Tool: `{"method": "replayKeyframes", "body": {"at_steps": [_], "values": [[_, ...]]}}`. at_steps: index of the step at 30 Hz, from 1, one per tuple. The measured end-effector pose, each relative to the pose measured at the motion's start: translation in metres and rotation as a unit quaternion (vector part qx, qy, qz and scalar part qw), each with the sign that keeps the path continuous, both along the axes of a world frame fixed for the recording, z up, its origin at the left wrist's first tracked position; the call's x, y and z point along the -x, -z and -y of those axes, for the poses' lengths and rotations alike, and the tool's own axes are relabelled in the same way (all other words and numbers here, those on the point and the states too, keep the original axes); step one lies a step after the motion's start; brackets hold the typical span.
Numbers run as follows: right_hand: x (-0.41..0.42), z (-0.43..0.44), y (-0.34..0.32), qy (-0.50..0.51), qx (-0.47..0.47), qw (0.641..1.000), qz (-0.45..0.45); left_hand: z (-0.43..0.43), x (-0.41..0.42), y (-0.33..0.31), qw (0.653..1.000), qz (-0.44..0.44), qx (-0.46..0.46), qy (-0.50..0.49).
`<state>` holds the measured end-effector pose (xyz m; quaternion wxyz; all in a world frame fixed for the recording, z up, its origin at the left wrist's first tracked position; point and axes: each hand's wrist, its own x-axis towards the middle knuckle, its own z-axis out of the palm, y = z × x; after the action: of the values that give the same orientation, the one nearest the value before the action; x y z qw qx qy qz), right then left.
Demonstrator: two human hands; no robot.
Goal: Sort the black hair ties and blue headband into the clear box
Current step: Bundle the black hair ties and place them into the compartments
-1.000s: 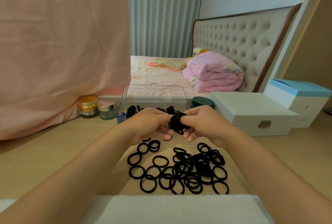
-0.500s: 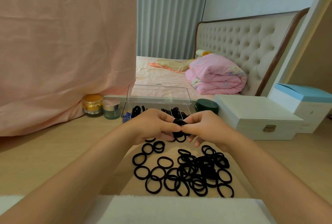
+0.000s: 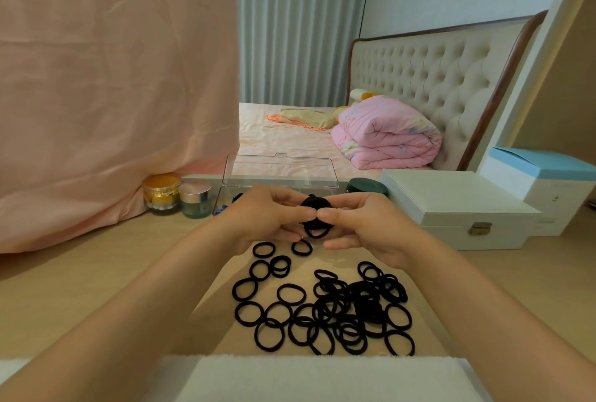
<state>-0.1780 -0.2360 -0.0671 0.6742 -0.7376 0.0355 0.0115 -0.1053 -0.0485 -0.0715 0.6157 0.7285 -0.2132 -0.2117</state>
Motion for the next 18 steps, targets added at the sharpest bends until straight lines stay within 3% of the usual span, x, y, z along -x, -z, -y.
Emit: {"method": "replayKeyframes", "body": {"at_steps": [5,11,15,18], "values": [[-0.006,0.007,-0.001,0.061,-0.021,0.997,0.034,0.011,-0.007,-0.013,0.997,0.062,-0.025,-0.025],[-0.014,0.03,-0.006,0.178,-0.003,0.982,0.063,0.039,-0.029,-0.018,0.975,0.196,-0.08,-0.065],[-0.022,0.042,-0.005,0.219,0.008,0.974,0.066,0.051,-0.043,0.006,0.905,0.347,-0.245,-0.027],[-0.034,0.039,-0.004,0.221,0.041,0.973,0.056,0.056,-0.046,0.017,0.858,0.397,-0.325,0.016]]}}
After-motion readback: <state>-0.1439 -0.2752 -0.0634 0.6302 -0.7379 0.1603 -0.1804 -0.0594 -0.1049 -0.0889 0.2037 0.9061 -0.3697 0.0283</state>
